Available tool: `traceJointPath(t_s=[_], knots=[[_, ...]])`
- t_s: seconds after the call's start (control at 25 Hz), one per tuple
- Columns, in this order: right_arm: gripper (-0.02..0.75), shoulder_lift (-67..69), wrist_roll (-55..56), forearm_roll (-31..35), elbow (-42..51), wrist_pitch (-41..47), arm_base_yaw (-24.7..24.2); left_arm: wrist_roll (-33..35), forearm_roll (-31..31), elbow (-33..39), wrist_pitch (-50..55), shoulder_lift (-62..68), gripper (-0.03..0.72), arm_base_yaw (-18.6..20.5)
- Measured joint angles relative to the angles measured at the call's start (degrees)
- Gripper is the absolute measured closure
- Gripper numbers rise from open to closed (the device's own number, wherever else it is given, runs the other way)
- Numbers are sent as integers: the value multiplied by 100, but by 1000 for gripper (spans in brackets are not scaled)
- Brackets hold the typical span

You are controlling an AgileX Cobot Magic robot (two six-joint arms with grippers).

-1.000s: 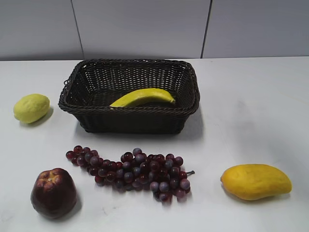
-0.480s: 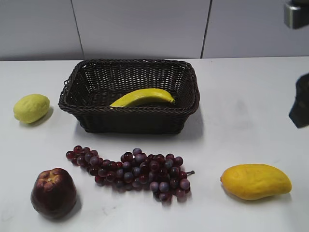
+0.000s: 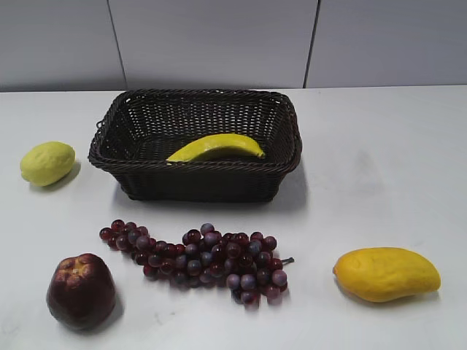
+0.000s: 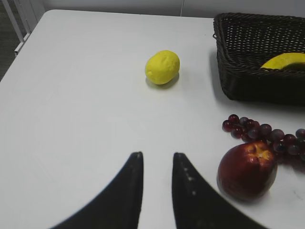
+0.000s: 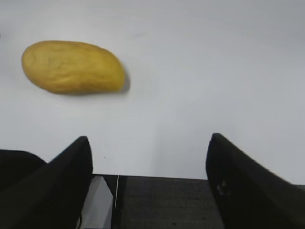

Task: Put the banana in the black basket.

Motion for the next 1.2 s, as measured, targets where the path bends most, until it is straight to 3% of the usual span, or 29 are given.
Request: traceJointPath(t_s=[0.2,0.68,1.2], knots=[[145,-1034,-21,-18,64,-20,-588,0,0,0,0,0,484,0],[145,-3367,-709,163,731,1,-1316,0,0,0,0,0,484,0],[146,-4766,-862,280,1332,20,-1398,0,0,0,0,0,484,0]])
